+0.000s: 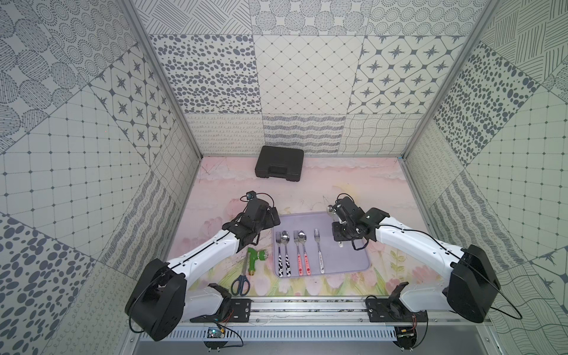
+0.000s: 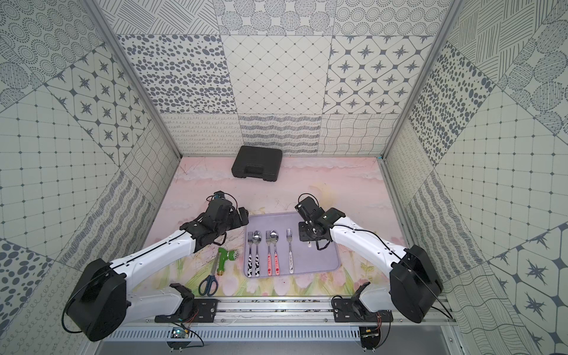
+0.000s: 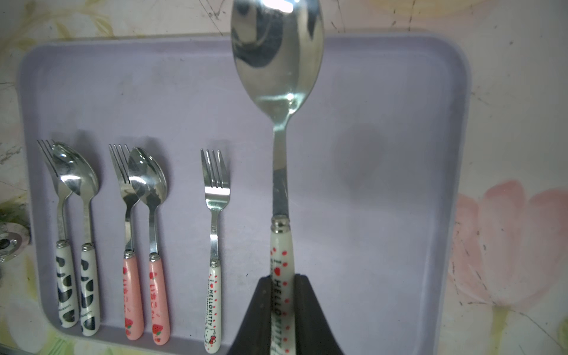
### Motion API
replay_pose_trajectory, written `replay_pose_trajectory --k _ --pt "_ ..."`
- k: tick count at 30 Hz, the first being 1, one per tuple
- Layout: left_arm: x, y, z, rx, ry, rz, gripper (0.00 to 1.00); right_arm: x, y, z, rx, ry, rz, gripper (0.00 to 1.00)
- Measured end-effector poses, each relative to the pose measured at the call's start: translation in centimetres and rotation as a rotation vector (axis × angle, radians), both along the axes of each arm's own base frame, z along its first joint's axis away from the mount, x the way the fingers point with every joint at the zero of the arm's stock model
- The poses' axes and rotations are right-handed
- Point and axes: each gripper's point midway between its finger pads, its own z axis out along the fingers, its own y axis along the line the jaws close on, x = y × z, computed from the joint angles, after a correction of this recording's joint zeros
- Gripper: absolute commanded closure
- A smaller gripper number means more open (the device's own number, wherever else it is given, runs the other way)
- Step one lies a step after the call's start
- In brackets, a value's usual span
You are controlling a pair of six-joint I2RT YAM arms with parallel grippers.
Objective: Set the spoon and fork side by side
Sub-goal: Place the spoon on the tray.
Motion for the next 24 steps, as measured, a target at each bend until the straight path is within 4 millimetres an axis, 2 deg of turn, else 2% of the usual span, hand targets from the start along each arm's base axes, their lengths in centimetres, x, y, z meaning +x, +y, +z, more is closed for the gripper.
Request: replay_pose_trajectory --k 5,12,24 --pt "0.0 0.1 0.4 -0.002 -0.013 0.005 0.00 -2.6 0.1 -1.8 0.003 0.026 -0.001 0.97" --pt "0.1 0.3 0.9 -0.001 -0.029 0.013 0.00 -5.1 1.0 -3.8 0.013 0.049 0.000 0.97" --pt "0.1 0.3 1.1 -0.003 -0.033 0.014 0.00 -7.0 2.1 -5.5 0.051 0.058 -0.024 0.97"
